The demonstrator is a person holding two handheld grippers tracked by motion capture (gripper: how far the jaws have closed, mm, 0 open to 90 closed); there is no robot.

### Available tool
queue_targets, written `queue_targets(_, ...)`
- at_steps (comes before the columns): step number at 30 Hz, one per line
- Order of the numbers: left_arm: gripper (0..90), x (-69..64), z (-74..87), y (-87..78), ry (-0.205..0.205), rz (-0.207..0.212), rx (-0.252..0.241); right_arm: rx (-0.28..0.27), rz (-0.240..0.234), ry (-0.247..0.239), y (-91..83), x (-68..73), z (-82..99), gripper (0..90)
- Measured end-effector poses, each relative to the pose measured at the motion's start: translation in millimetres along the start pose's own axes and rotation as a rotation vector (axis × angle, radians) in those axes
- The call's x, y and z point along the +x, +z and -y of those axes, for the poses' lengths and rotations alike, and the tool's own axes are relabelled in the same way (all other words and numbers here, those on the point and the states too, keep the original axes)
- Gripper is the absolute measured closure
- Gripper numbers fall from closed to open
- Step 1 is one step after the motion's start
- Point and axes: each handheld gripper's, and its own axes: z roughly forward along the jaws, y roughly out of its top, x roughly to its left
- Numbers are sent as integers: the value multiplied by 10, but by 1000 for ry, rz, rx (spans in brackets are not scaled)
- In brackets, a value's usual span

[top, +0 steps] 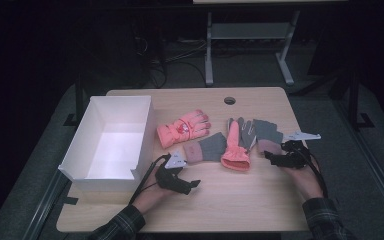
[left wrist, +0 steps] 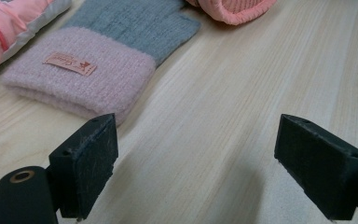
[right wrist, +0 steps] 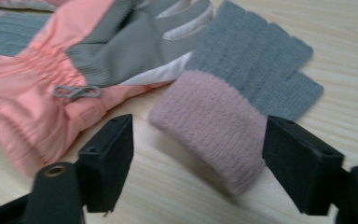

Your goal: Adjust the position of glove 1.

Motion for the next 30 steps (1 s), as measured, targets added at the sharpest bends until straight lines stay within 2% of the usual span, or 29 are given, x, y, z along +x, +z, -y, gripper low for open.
queue_targets(2,127,-2,-2,-2,3,1,4,4,6,2,15,-12,-15,258)
queue_targets(3,128,-14,-2,2,-3,1,-6,3,4,23,40,-43,-35,258)
queue_targets(7,127,-22,0,-5,-7,4,-4,7,17,32,71,-87,-90,262)
queue_targets(8,127,-23,-2,-9,-10,5,-4,2,2,36,87,-116,-123,280)
queue_targets(11,122,-23,-22,-35,10,0,-2,-15,3,46,135,-157,-165,332)
queue_targets(14,119,-37,-42,-61,7,1,-23,-23,7,46,172,-176,-214,401)
queue_targets(17,118,-43,-51,-75,4,8,-19,-36,9,42,206,-193,-247,450)
queue_targets(21,118,-33,-48,-85,8,6,-16,-18,9,43,290,-223,-240,484)
queue_targets(26,123,-12,-48,-92,-6,11,-19,-7,-1,55,377,-239,-232,548)
queue_targets(30,127,-14,-53,-84,-9,14,-19,36,3,47,459,-249,-198,613)
